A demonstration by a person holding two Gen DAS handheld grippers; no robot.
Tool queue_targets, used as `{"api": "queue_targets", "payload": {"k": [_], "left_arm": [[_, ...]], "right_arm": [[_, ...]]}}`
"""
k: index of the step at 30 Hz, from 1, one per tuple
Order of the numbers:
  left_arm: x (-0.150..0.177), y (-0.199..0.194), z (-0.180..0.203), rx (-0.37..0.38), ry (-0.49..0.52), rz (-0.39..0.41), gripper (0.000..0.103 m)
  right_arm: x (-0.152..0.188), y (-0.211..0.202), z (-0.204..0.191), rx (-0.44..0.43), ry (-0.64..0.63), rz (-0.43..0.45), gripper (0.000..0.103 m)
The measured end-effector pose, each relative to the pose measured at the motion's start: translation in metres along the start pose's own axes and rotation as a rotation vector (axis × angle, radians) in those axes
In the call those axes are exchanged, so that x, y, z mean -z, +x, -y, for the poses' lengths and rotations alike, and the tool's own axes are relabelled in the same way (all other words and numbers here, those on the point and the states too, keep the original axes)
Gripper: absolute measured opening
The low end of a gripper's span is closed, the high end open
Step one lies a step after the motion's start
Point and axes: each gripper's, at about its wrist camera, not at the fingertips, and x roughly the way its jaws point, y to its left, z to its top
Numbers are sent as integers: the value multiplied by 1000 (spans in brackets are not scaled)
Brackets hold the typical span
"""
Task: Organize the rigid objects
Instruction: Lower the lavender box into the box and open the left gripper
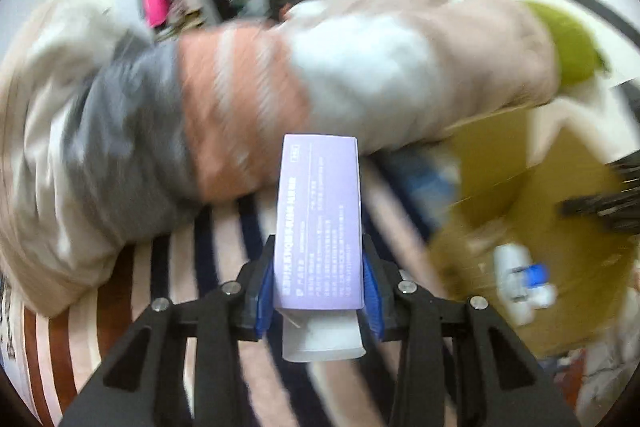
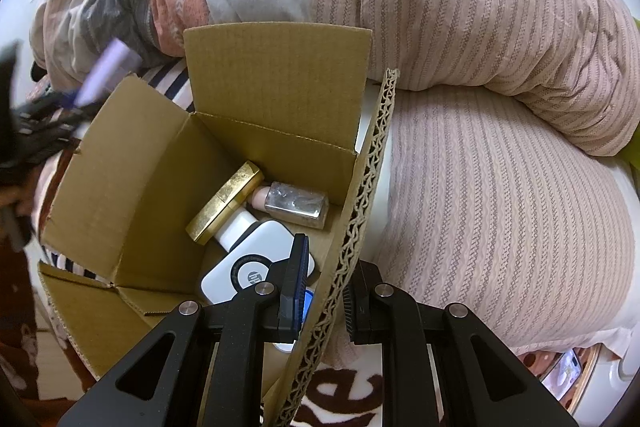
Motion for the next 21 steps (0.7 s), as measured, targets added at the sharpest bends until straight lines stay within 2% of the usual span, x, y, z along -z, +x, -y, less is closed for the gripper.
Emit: {"api": "queue_targets", "payload": {"k": [3,9,14,17,18,21], "left_arm": [[-17,-19,34,92,49,12,34],[-35,-7,95,238,32,-101,34],[-33,11,134,243,85,-156,34],[-30,19,141,236,91,-167,34],[-30,19,141,234,87,-163,35],[-31,12,131,224,72,-137,60]], "right_arm": [[1,-1,1,-2,3,2,11],[2,-3,0,4,2,4,11],[5,-3,-1,3,4,7,11],[6,-3,-1,3,6,8,11],[6,-3,-1,3,6,8,11],[6,-4,-2,3,4,8,12]]}}
